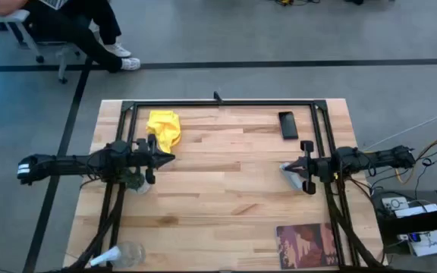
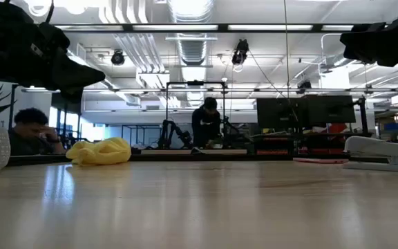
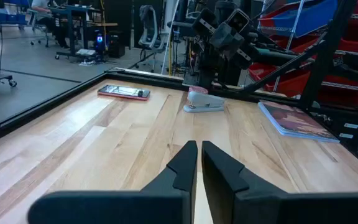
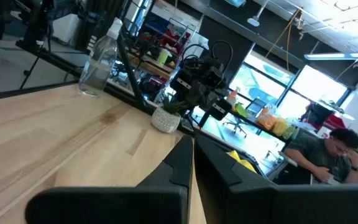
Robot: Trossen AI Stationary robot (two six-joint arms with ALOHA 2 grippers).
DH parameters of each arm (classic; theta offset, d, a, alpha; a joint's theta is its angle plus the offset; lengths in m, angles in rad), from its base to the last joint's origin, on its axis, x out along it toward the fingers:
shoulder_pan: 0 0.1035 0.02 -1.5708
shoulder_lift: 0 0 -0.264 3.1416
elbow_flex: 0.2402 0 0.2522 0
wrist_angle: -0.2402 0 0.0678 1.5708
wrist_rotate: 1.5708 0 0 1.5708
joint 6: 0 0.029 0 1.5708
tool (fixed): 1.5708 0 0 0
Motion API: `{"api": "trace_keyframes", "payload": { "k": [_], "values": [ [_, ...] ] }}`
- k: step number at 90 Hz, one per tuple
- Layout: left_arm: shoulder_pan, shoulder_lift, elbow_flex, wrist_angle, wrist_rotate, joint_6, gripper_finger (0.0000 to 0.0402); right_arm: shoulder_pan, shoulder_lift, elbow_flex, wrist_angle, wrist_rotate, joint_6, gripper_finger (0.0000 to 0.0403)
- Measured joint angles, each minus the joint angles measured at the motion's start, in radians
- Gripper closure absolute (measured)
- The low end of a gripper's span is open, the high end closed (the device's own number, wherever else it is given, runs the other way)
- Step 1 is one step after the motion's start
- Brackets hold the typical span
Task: Apply microfiber cloth
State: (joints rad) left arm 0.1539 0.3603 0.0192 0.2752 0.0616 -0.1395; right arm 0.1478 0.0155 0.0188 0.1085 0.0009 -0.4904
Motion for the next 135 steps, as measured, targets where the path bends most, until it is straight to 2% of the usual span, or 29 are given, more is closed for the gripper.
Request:
{"api": "trace_keyframes", "payload": {
  "k": [79, 97, 135],
  "values": [
    [0.000, 0.000, 0.000, 0.015, -0.003, 0.035, 0.0395, 0.000, 0.000, 0.000, 0.000, 0.000, 0.000, 0.0403],
    [0.000, 0.000, 0.000, 0.100, -0.014, -0.073, 0.0395, 0.000, 0.000, 0.000, 0.000, 0.000, 0.000, 0.0403],
    [-0.001, 0.003, 0.001, 0.454, -0.016, -0.173, 0.0395, 0.000, 0.000, 0.000, 0.000, 0.000, 0.000, 0.0403]
  ]
}}
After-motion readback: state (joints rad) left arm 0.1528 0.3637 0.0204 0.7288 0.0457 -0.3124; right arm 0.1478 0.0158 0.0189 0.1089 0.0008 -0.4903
